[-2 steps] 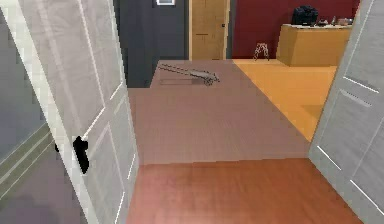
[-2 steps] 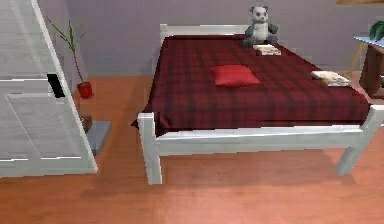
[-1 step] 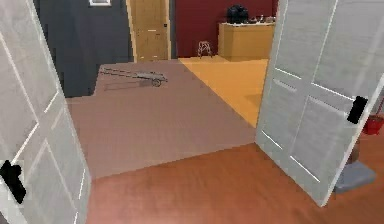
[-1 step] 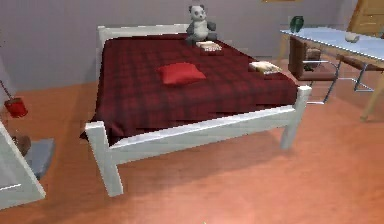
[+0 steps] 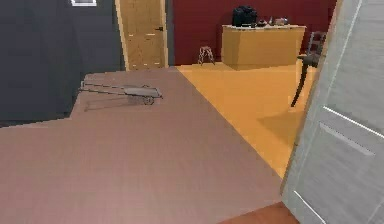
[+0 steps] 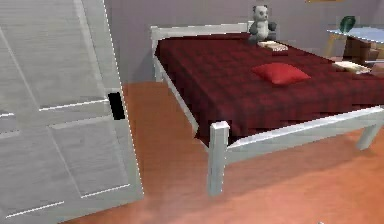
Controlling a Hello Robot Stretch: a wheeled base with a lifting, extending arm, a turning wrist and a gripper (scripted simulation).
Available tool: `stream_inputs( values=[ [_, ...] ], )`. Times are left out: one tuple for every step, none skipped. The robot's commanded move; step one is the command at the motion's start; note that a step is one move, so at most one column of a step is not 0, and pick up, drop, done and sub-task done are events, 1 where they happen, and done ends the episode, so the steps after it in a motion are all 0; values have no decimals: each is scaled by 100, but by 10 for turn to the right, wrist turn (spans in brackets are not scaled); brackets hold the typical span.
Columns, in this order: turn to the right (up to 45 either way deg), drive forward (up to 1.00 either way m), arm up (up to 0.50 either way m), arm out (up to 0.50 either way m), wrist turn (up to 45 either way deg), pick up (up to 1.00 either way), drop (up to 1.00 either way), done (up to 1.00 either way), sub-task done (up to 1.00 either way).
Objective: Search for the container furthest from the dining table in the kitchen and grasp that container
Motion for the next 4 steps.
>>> stream_inputs(
  values=[
    [150,0,0,0,0,0,0,0,0],
    [0,100,0,0,0,0,0,0,0],
    [0,50,0,0,0,0,0,0,0],
    [450,0,0,0,0,0,0,0,0]
  ],
)
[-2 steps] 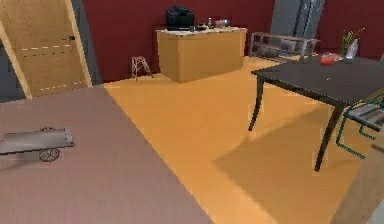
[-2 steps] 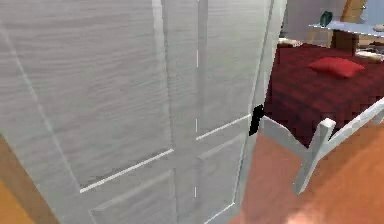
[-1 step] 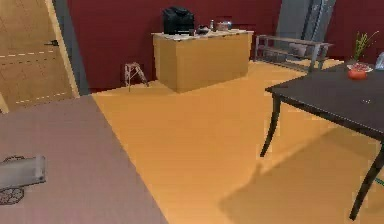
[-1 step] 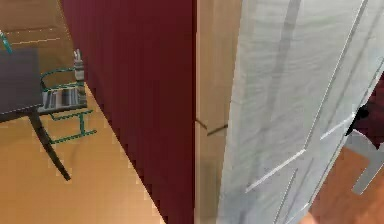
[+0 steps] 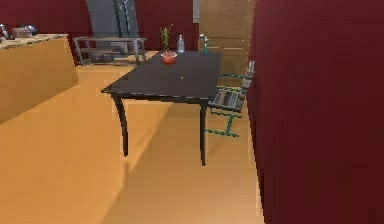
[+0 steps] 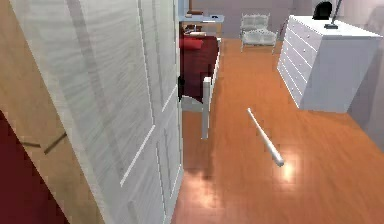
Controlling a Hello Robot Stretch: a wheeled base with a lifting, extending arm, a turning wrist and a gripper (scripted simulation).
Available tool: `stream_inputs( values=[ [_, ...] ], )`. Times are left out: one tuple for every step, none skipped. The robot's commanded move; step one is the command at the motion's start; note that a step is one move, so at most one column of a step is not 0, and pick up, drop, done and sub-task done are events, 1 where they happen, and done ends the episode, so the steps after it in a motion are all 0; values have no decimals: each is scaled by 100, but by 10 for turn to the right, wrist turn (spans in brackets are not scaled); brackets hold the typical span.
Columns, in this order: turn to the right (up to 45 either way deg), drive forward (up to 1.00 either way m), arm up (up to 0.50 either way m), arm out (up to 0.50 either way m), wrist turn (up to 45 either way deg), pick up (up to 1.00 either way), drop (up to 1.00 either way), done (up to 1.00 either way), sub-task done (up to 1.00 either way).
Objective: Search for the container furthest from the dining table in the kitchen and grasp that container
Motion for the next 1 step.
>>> stream_inputs(
  values=[
    [90,0,0,0,0,0,0,0,0]
  ],
)
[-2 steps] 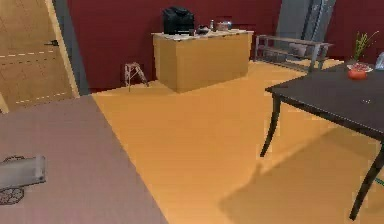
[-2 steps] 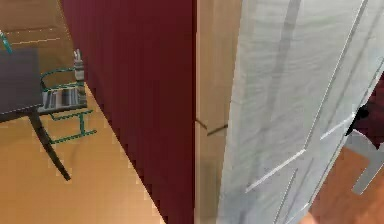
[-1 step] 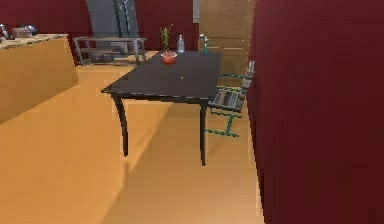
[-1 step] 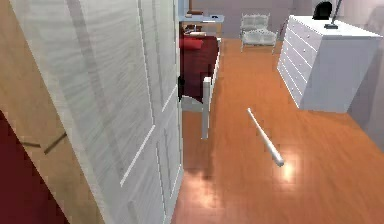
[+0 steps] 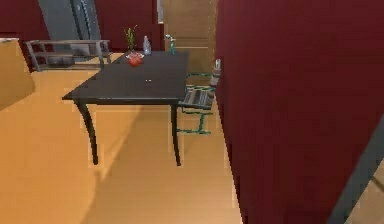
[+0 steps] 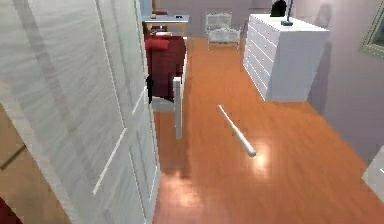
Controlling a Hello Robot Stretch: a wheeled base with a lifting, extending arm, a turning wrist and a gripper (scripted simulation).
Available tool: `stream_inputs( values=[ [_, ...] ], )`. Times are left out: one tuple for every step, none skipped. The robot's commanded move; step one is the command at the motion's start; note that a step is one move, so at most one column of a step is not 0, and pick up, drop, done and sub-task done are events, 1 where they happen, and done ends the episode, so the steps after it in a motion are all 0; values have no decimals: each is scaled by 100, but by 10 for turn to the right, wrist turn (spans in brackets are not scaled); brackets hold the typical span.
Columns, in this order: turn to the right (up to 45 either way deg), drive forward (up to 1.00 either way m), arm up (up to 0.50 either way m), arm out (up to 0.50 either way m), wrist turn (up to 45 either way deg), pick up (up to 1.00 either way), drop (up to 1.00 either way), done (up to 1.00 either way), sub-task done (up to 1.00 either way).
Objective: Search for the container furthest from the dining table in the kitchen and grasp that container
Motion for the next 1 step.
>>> stream_inputs(
  values=[
    [0,80,0,0,0,0,0,0,0]
  ],
)
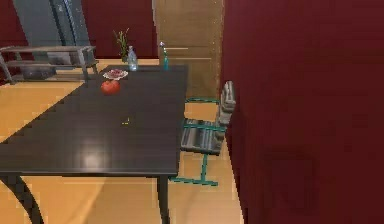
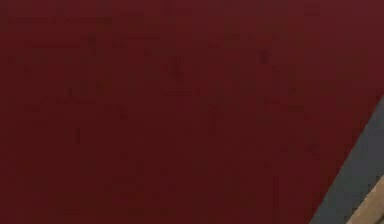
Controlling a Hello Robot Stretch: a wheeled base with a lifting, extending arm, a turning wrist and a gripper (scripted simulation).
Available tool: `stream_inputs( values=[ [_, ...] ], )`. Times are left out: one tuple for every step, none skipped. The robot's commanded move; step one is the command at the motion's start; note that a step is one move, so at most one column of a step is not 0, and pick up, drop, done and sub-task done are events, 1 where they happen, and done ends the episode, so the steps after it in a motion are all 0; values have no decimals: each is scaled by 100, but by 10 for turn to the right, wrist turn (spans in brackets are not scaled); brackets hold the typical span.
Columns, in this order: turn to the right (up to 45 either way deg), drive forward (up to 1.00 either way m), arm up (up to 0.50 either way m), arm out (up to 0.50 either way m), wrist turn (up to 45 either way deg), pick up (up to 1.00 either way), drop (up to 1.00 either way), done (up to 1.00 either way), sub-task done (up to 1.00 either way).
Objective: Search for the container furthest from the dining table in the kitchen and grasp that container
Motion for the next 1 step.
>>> stream_inputs(
  values=[
    [-450,0,0,0,0,0,0,0,0]
  ],
)
